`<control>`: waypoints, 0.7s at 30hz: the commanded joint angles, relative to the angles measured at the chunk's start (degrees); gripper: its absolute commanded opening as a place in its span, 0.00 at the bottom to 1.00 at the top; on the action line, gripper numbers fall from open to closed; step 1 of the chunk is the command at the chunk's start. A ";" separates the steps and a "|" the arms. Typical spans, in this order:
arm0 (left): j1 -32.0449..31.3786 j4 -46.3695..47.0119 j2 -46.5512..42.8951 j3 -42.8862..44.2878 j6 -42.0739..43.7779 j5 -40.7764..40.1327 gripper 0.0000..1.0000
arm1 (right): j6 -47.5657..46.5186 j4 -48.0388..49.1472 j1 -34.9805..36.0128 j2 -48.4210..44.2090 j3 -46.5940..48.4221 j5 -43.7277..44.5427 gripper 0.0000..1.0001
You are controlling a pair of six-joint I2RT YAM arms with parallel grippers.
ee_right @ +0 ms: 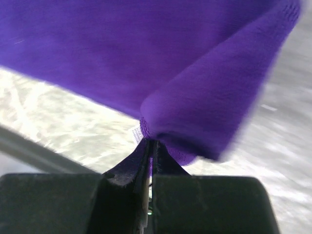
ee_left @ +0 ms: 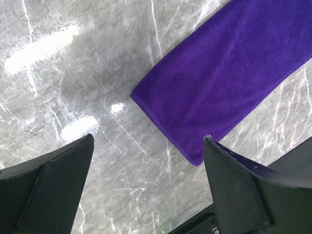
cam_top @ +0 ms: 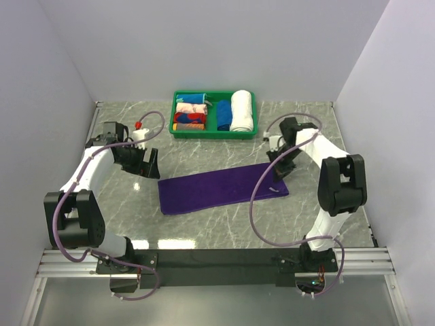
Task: Roll the towels
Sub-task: Fold the towel
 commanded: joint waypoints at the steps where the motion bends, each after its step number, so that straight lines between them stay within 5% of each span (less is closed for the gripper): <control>1: -0.02 -1.02 -0.56 2.41 -1.46 1.30 0.99 | 0.78 -0.14 3.28 -1.87 -1.09 -6.25 0.00; 21: 0.16 -0.67 -3.99 -0.14 -1.90 -0.80 0.99 | 5.88 3.11 11.47 8.86 6.65 -15.31 0.00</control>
